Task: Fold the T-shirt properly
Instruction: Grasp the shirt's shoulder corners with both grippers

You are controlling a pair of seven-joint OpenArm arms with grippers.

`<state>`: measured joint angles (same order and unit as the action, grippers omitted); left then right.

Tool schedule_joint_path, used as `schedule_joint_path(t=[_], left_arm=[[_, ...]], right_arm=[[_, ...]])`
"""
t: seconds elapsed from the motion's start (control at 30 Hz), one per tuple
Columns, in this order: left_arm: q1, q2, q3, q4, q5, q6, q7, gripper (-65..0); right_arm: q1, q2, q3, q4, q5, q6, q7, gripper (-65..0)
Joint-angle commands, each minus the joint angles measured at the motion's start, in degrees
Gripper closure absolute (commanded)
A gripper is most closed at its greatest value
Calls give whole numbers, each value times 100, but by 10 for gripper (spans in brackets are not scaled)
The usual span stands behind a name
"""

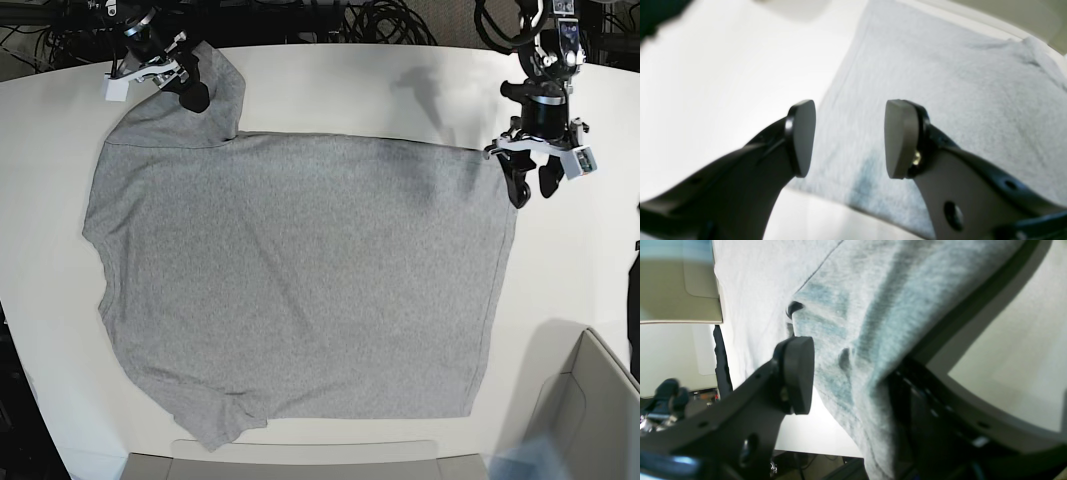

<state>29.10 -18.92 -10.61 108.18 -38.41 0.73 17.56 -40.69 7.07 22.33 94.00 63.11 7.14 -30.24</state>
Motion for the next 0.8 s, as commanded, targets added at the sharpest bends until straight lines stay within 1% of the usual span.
schedule_joint_path(t=[0.0,0.07,0.2,0.3,0.33,0.4,0.53,0.63,0.77], left_arm=[[-40,-38,-42,-132,-304,-34,15,-335],[-207,-38,-112,-510,-858,-25,340,-335],[-743,-29,-912,-1513,-2229,-25,1237,-335],[-928,-64,-1510,-1952,-2677,-25,1598,-334],[-945,-143,-1633,-2049,-2695,-42,1721,-334],[-972,-284,-1633,-2172,-2721,-51,1835,-334],[-1077,-310,-1598,-2207,-2721,-69,2116,-335],[-1077,-328,-1273,-2207,-2686,-69,2134,-335],[-1104,-328,-1115,-2207,-2686,-69,2134,-335]], right_arm=[[-120,53,13,-6,-338,-340,-330,-297],[-147,194,22,99,-338,-340,-321,-297],[-182,229,22,258,-338,-340,-304,-297],[-182,229,22,284,-338,-340,-330,-297],[-182,229,22,284,-338,-340,-330,-297],[-182,229,22,275,-338,-340,-330,-297],[-147,229,22,275,-338,-340,-330,-297],[-138,229,13,275,-338,-340,-330,-297],[-68,220,5,275,-338,-340,-330,-297]])
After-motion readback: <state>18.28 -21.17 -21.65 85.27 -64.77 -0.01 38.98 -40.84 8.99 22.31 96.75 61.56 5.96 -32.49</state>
